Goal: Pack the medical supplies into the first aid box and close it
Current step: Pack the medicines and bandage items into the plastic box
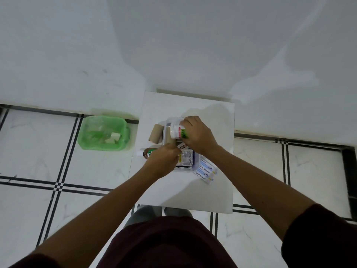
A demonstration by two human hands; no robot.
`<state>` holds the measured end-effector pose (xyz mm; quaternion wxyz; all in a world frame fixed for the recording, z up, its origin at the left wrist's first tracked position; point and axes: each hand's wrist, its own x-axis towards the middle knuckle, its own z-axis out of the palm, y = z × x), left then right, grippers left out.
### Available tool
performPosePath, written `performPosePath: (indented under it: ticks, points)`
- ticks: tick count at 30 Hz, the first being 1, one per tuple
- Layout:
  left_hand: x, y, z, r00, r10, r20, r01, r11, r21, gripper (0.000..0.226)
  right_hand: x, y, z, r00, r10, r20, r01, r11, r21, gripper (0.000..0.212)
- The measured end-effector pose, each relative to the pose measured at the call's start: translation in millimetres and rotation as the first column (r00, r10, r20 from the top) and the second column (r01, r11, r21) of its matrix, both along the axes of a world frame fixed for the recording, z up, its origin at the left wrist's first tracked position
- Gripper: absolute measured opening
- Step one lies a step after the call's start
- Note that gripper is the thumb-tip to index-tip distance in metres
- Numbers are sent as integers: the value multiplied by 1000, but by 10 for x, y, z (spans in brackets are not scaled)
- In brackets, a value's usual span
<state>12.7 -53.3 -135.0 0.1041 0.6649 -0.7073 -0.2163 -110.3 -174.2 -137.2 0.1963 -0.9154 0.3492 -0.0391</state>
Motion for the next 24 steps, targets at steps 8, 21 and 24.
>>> performPosePath:
  ticks: [8,21,24]
  points:
    - [402,104,-79,851,449,-274,-493,862,-121,13,-145,191,-68,994,-105,-24,103,991,-84,39]
    - [726,230,-408,895,441,-60,-438,897,57,24,-957,253,-125,858,-511,42,503,855,130,21]
    - [713,394,-523,973,223,55,-227,972,67,30,-1073,443,-263,850,-525,-39,523,833,179,15]
